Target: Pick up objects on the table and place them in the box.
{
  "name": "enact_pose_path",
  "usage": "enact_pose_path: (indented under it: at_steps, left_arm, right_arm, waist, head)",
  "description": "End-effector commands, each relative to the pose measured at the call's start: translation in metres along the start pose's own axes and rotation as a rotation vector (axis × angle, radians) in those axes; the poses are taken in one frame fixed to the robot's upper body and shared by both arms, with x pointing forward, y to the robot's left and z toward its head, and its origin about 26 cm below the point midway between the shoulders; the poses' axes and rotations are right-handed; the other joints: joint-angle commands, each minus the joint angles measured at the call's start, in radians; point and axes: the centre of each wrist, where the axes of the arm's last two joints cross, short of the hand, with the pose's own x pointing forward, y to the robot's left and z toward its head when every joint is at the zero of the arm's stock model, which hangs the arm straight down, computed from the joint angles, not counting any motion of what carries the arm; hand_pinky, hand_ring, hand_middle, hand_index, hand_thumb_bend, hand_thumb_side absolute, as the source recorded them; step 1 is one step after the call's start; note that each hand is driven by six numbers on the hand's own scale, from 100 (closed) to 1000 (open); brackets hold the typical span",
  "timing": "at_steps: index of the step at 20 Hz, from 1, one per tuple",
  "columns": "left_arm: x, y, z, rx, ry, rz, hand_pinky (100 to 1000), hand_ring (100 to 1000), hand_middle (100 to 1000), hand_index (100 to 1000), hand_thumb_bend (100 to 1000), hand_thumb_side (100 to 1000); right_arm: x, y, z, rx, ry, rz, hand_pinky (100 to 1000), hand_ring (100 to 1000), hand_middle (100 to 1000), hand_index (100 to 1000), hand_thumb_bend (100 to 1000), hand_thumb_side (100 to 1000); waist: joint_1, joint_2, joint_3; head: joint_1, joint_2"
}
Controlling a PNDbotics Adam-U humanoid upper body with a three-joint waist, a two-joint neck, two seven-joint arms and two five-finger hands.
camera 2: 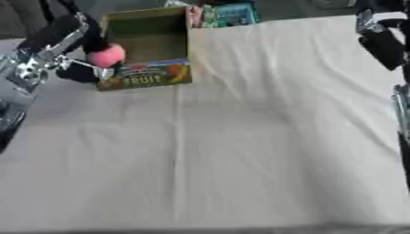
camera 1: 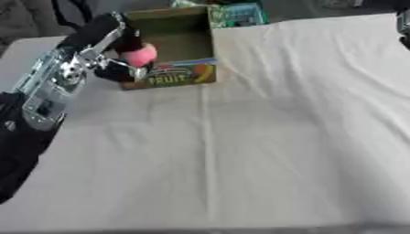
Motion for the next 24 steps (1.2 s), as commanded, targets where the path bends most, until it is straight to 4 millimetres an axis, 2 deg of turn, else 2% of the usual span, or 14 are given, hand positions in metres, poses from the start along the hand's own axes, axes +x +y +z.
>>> enact_pose_path:
  at_steps: [1, 6, 12, 14, 15, 16, 17, 18, 19, 20, 24]
  left_arm:
    - [-0.018, 0.008, -0.015, 0.079, 0.106, 0.0, 458, 363, 322, 410, 299, 100]
    - [-0.04, -0.013, -0.041, 0.142, 0.249, 0.038, 470, 375, 335, 421, 300, 100]
    - [-0.063, -0.042, -0.051, 0.202, 0.397, 0.01, 486, 399, 362, 449, 320, 100]
    - [-0.067, -0.047, -0.052, 0.23, 0.432, 0.001, 522, 490, 470, 550, 415, 100]
    - [-0.069, -0.049, -0.052, 0.252, 0.445, -0.002, 549, 545, 533, 618, 507, 100]
    - [-0.07, -0.05, -0.053, 0.276, 0.453, -0.005, 561, 567, 560, 645, 532, 112]
    - [-0.07, -0.05, -0.053, 0.299, 0.46, -0.006, 609, 641, 655, 738, 740, 279]
    - [-0.071, -0.05, -0.053, 0.314, 0.462, -0.007, 609, 641, 655, 738, 740, 279]
    - [-0.071, -0.049, -0.053, 0.33, 0.462, -0.006, 632, 690, 720, 785, 946, 384]
    - [-0.07, -0.048, -0.053, 0.349, 0.457, -0.004, 645, 715, 750, 807, 1000, 420]
    - [-0.067, -0.041, -0.053, 0.43, 0.43, 0.026, 638, 716, 750, 803, 1000, 458]
  right_arm:
    - [0.007, -0.005, -0.005, -0.005, -0.028, 0.008, 724, 874, 698, 893, 100, 499]
    - [0.008, 0.001, -0.005, 0.018, -0.033, -0.001, 724, 875, 698, 893, 100, 499]
    - [0.012, 0.011, -0.008, 0.055, -0.048, -0.017, 724, 875, 698, 894, 100, 502]
    - [0.013, 0.013, -0.008, 0.062, -0.051, -0.021, 724, 876, 698, 894, 100, 503]
    - [0.013, 0.013, -0.008, 0.066, -0.052, -0.022, 724, 876, 698, 894, 100, 503]
    - [0.013, 0.014, -0.009, 0.068, -0.052, -0.023, 724, 876, 698, 894, 100, 503]
    - [0.013, 0.014, -0.009, 0.069, -0.052, -0.024, 723, 876, 698, 894, 100, 503]
    - [0.013, 0.014, -0.009, 0.068, -0.052, -0.024, 723, 876, 698, 894, 100, 503]
    - [0.013, 0.014, -0.009, 0.068, -0.052, -0.025, 723, 876, 697, 894, 100, 503]
    - [0.013, 0.013, -0.009, 0.066, -0.052, -0.025, 723, 876, 697, 894, 100, 504]
    - [0.013, 0.012, -0.01, 0.063, -0.053, -0.025, 723, 876, 698, 894, 100, 506]
  waist:
    - [-0.004, -0.021, -0.007]
    - [-0.004, -0.023, -0.036]
    - [0.002, -0.017, -0.096]
    - [0.004, -0.013, -0.114]
    - [0.005, -0.012, -0.122]
    - [0.005, -0.01, -0.127]
    - [0.005, -0.009, -0.132]
    - [0.005, -0.008, -0.135]
    - [0.005, -0.007, -0.136]
    - [0.006, -0.006, -0.136]
    - [0.008, -0.003, -0.13]
  head:
    - [0.002, 0.004]
    - [0.016, 0.001]
    - [0.044, -0.006]
    - [0.051, -0.007]
    - [0.053, -0.008]
    - [0.055, -0.009]
    - [0.056, -0.01]
    - [0.057, -0.01]
    - [0.057, -0.01]
    - [0.056, -0.01]
    - [0.053, -0.013]
